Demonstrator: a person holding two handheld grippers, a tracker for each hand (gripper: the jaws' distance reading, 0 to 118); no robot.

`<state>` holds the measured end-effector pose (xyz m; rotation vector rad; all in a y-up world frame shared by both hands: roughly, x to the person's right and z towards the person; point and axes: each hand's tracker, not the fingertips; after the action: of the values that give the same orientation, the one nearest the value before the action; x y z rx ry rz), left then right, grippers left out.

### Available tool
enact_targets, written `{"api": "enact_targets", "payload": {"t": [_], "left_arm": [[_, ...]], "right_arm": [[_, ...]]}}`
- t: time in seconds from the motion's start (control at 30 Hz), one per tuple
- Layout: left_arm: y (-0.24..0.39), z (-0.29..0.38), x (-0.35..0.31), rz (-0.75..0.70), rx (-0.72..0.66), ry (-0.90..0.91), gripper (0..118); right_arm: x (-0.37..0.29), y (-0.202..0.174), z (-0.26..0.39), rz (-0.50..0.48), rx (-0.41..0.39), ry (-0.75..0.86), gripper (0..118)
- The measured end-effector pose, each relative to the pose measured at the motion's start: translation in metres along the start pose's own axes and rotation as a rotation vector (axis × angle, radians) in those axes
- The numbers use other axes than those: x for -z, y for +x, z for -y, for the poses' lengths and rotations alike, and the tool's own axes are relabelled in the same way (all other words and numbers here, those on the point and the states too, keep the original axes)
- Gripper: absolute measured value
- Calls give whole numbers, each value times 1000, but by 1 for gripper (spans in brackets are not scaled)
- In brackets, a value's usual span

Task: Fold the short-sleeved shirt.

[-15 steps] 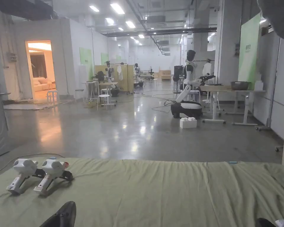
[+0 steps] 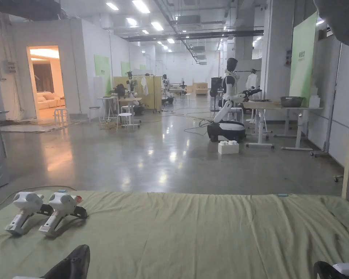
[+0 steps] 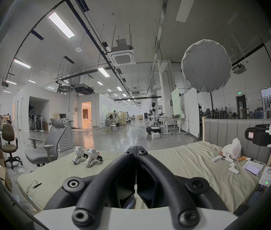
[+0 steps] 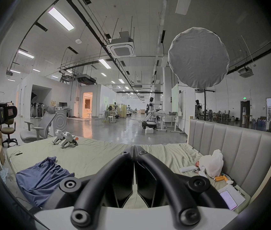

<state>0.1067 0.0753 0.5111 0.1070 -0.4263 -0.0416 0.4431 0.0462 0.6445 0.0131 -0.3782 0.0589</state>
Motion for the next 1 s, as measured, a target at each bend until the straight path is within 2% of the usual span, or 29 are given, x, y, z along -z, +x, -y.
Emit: {"api": "enact_targets", "payload": {"t": [0.3, 0.37, 0.4, 0.43, 0.47, 0.57, 0.63, 0.7, 0.77, 0.8, 0.87, 0.9, 0.93, 0.97, 1.0], "left_arm": [[-2, -6, 4, 1, 43, -5, 0], [-2, -8, 5, 4, 72, -13, 0], [-2, -9, 6, 15, 115, -25, 0], [2, -9, 8, 23, 184, -39, 0], [10, -7, 10, 13, 314, -49, 0], [41, 37, 15, 3, 966, -78, 0], [50, 80, 15, 43, 1301, -75, 0], [49, 112, 8, 160, 1444, -128, 0], [47, 135, -2, 257, 1544, -158, 0], [46, 148, -7, 304, 1602, -160, 0], [46, 161, -14, 356, 1656, -151, 0], [41, 164, -14, 349, 1630, -147, 0], [44, 152, -10, 316, 1552, -140, 0], [44, 136, -6, 272, 1439, -133, 0], [43, 116, 0, 199, 1257, -134, 0]], "right_arm": [[0, 8, -5, 17, -21, 1, 0], [0, 8, -8, 18, -69, -1, 0], [1, 7, -9, 17, -125, -1, 0], [2, 5, -10, 25, -199, -6, 0], [4, 0, -10, 33, -324, -23, 0], [11, -23, 13, 7, -850, -72, 0], [11, -32, 42, -60, -1183, -95, 0], [4, -35, 72, -156, -1451, -101, 0], [-3, -37, 97, -236, -1625, -107, 0], [-7, -33, 108, -260, -1676, -98, 0], [-11, -34, 116, -297, -1691, -92, 0], [-11, -35, 115, -287, -1666, -90, 0], [-10, -32, 110, -279, -1630, -85, 0], [-9, -33, 103, -243, -1557, -68, 0], [-7, -33, 93, -192, -1442, -55, 0]]}}
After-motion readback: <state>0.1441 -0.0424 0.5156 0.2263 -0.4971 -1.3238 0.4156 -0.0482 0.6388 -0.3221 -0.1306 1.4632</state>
